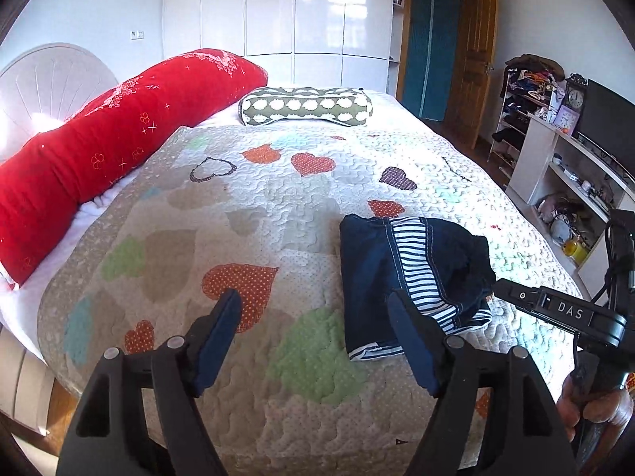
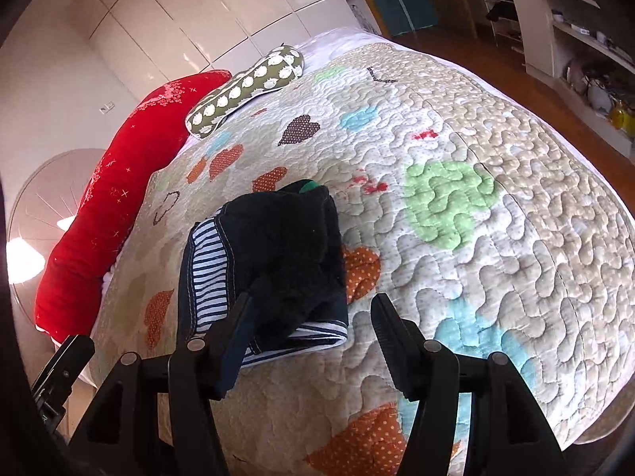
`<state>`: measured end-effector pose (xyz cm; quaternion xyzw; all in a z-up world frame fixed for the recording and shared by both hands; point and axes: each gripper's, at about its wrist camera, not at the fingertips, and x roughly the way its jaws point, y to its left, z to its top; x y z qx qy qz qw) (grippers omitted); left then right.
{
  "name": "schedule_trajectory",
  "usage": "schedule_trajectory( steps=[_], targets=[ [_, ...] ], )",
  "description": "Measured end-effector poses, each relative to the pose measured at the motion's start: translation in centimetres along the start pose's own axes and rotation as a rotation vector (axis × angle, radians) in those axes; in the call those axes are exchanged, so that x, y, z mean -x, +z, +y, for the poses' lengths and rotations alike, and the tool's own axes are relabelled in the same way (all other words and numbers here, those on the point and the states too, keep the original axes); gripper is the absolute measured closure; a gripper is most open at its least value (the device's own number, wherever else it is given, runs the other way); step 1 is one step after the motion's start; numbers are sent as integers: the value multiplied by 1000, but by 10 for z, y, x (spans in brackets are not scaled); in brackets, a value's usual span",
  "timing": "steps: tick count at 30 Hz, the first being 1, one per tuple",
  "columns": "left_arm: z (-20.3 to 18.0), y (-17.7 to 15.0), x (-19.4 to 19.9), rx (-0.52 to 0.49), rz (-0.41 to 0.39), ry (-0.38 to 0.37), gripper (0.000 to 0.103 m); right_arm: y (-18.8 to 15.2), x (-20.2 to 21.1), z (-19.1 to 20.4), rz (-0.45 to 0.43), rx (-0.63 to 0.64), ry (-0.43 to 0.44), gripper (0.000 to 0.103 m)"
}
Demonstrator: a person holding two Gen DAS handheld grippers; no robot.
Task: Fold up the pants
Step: 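Open both grippers and lift them away from the folded pants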
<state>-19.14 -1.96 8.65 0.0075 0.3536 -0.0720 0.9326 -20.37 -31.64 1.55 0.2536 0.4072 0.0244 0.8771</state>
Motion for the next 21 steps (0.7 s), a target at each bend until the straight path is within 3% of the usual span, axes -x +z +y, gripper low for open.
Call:
schedule_trajectory(
  steps=[7,21],
  targets=[
    [-2,-3,0,-2,25,-1,26,-9,16,4,-22,42,-25,38],
    [-1,-7,6,5,25,-14,26,-21,7,25,8,89,-30,38]
  ],
)
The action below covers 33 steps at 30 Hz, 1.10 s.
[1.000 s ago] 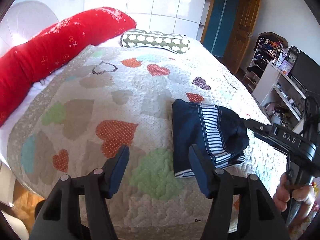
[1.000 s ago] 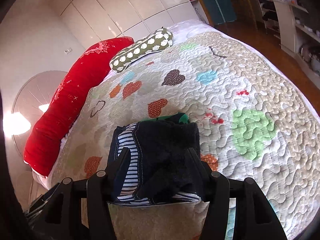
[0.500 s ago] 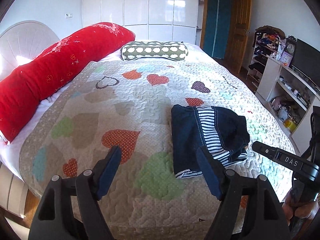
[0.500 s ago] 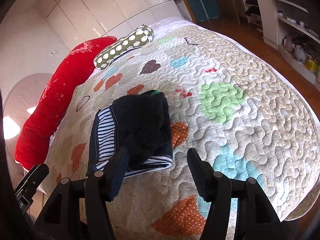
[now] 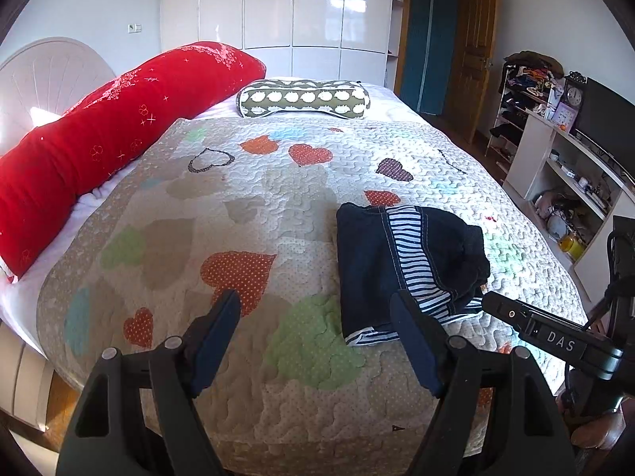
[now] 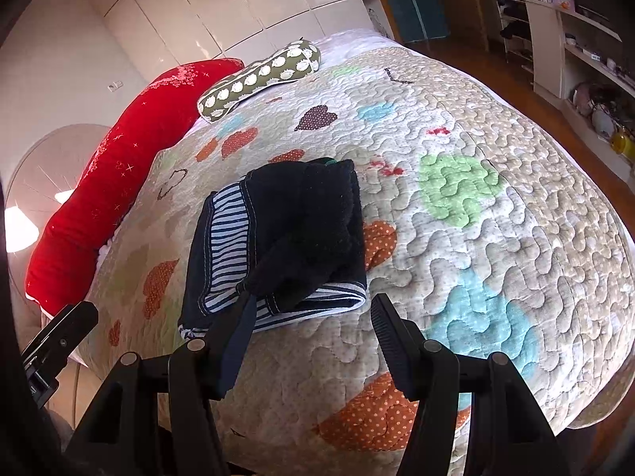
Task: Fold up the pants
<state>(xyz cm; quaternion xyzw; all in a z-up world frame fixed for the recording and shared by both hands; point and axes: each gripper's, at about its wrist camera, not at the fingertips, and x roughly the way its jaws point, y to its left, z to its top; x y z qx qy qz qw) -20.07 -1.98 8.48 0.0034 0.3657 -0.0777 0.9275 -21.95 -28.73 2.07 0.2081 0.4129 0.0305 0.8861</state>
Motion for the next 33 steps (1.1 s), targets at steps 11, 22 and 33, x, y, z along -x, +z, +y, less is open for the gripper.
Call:
schedule_trajectory(
  steps=[11,22,33],
  targets=[
    [0,-2,-7,3,29,-9,26,-4,-3,-4,20,-10,-4,38],
    [17,-6,-36,93,124,-66,26,0,-5,-30,5,-71,0,37],
    [41,10,-95,245,251,-232,26,30,-16,-76,0,-229,129,32]
  ],
)
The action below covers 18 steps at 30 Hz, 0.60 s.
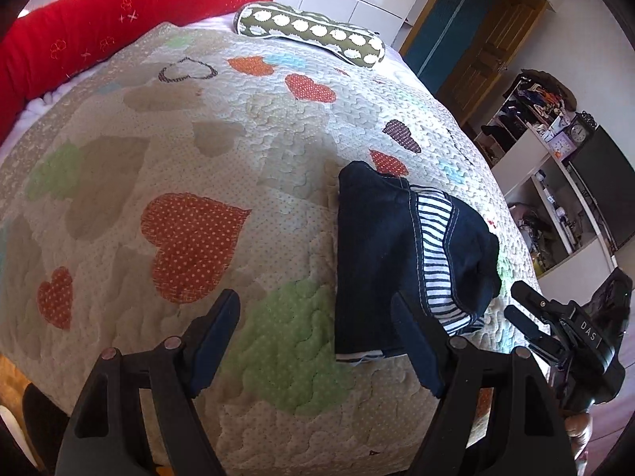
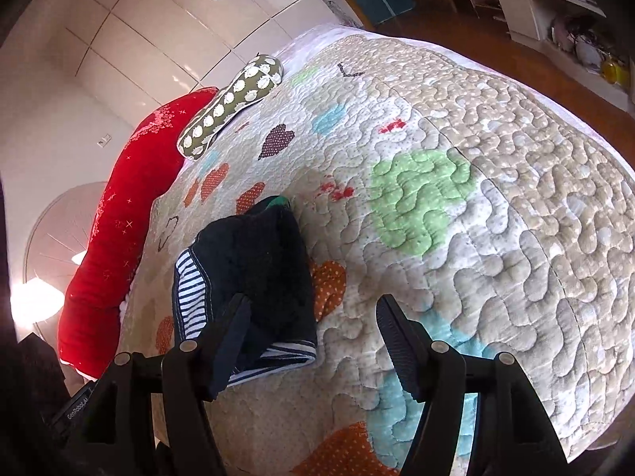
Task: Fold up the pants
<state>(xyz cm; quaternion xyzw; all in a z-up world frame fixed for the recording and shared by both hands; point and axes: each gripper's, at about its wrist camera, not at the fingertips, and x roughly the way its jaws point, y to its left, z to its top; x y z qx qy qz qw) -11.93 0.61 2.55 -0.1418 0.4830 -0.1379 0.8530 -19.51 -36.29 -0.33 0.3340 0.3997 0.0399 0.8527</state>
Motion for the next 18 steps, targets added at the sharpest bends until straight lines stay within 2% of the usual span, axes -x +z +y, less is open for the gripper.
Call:
schedule_trajectory(
  steps=[3,6,9,10,11,12,14,18],
  targets=[
    [5,16,-25,41,51,-94,26,13,-21,2,34,7,26,31],
    [-4,27,-51,-2,97,-126,26,22,-45,1,73,5,19,30],
    [-13,31,-70,-13,161,-175,27,28,-57,4,76,6,65,30],
    [-18,30,-72,-33,169,-193,42,29,-61,8,82,18,76,35],
    [-23,29,-74,-59,186,-227,70,30,-65,11,94,25,92,43],
    [-28,27,-76,-79,199,-244,76,31,-70,12,118,23,123,61],
    [-35,24,-73,-119,180,-221,83,31,-72,15,148,8,163,67],
    [-37,29,-62,-126,159,-208,86,36,-65,28,152,35,191,74]
  ],
)
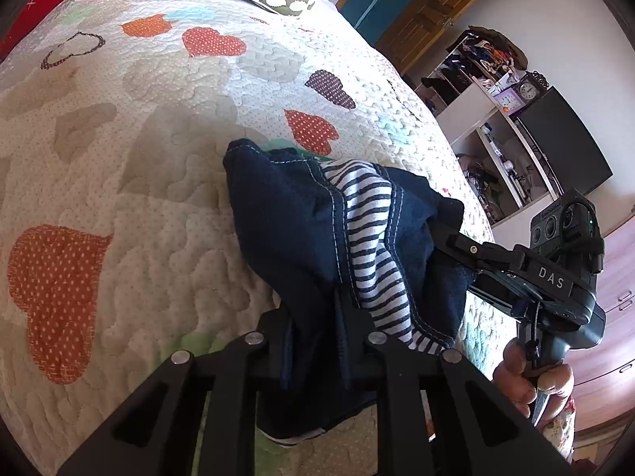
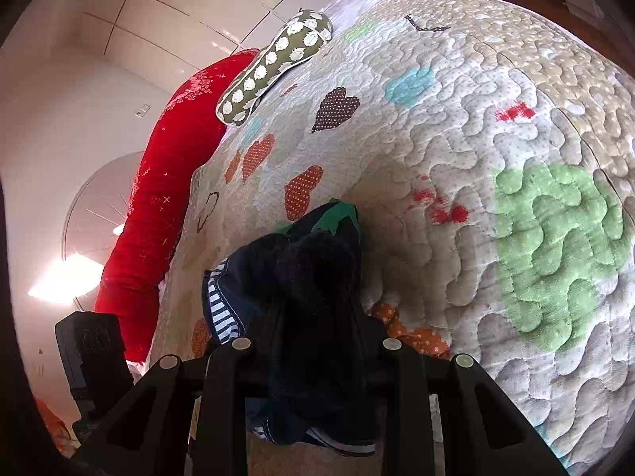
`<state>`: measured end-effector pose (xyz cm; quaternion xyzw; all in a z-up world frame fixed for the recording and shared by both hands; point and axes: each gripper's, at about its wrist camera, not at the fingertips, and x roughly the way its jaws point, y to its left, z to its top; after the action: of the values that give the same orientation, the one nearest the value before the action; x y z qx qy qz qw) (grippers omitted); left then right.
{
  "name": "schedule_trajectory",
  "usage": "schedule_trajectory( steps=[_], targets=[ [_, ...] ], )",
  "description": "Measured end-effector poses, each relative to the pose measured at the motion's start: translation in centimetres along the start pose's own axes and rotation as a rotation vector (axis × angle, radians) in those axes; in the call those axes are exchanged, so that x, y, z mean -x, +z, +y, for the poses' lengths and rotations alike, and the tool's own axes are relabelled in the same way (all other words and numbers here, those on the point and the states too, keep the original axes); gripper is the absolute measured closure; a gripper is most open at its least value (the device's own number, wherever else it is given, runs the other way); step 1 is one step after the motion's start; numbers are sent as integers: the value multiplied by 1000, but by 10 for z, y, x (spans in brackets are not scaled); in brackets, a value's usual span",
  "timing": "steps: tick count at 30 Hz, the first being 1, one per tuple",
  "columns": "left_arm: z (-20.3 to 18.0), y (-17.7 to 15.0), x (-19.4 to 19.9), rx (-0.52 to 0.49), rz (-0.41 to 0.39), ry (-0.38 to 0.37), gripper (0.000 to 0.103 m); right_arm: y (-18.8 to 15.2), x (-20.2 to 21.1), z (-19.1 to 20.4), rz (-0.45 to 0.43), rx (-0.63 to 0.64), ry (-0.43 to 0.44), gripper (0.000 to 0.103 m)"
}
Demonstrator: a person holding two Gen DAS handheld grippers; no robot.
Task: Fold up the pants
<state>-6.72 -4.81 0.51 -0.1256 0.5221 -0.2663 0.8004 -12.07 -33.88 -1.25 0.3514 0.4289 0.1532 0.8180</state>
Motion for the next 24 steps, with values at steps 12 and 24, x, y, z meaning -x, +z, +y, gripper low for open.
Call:
schedule_trajectory(
  steps=[12,24],
  targets=[
    [18,67,25,18,-114,66,86,43,-28,55,-15,65,46,75],
    [64,83,-17,87,-95,151,80,58,-86,20,15,22,-29,65]
  ],
)
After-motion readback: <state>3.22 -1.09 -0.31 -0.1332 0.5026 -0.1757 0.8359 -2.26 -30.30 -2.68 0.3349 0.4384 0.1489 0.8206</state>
